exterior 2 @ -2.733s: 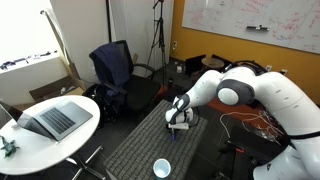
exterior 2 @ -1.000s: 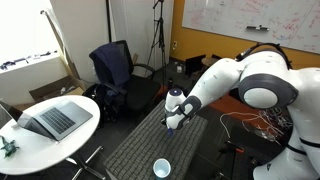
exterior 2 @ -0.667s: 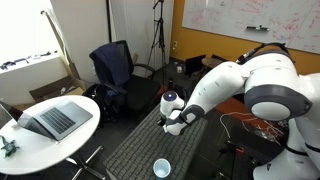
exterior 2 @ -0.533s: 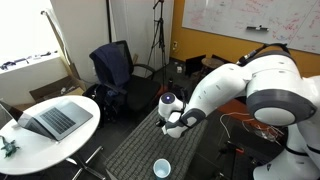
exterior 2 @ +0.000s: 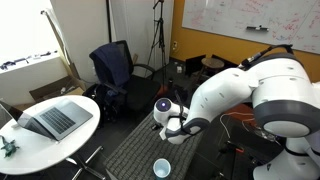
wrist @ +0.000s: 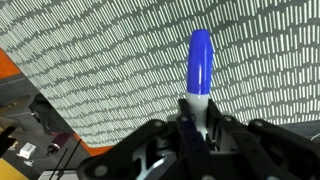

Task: Pick up the pen from the table and put it in the light blue cup.

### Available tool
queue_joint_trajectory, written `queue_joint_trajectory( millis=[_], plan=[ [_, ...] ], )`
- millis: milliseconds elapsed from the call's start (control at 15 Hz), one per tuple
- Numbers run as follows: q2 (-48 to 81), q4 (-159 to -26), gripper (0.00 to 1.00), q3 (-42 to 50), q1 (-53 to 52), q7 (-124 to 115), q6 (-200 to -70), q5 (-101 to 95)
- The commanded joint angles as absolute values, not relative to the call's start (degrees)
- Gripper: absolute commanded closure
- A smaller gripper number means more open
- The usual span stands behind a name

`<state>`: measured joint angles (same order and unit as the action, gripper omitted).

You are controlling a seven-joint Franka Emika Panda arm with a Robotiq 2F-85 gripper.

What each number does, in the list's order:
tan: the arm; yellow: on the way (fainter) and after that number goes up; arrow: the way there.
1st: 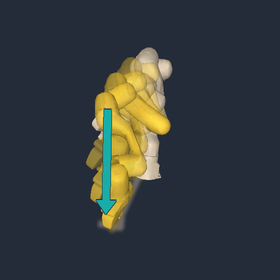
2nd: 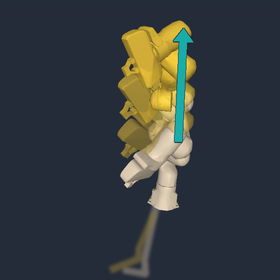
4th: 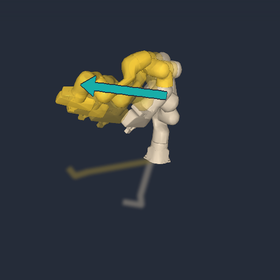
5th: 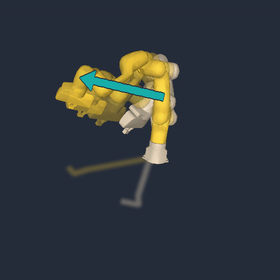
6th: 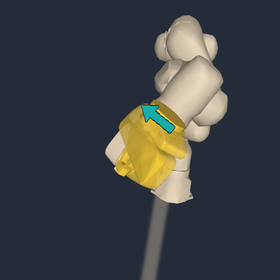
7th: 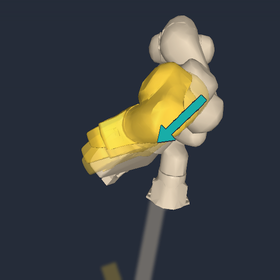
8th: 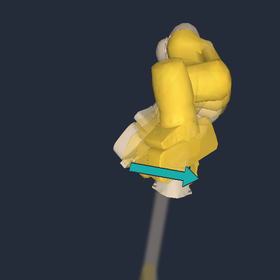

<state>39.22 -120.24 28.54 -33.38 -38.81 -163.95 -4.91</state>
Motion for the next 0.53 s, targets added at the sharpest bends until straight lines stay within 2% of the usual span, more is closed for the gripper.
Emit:
queue_joint_trajectory(
  millis=[0, 67, 133, 467],
  plan=[
    [37.2, -121.1, 0.95, 28.3, -33.7, -38.8, -163.4, -7.7],
    [36.9, -121.0, 0.95, 27.3, -32.5, -37.4, -163.2, -7.8],
    [39.0, -120.0, 0.8, 27.7, -33.1, -39.4, -163.9, -7.4],
    [38.8, -120.0, 0.8, 27.4, -32.8, -39.2, -163.9, -7.6]
  ],
)
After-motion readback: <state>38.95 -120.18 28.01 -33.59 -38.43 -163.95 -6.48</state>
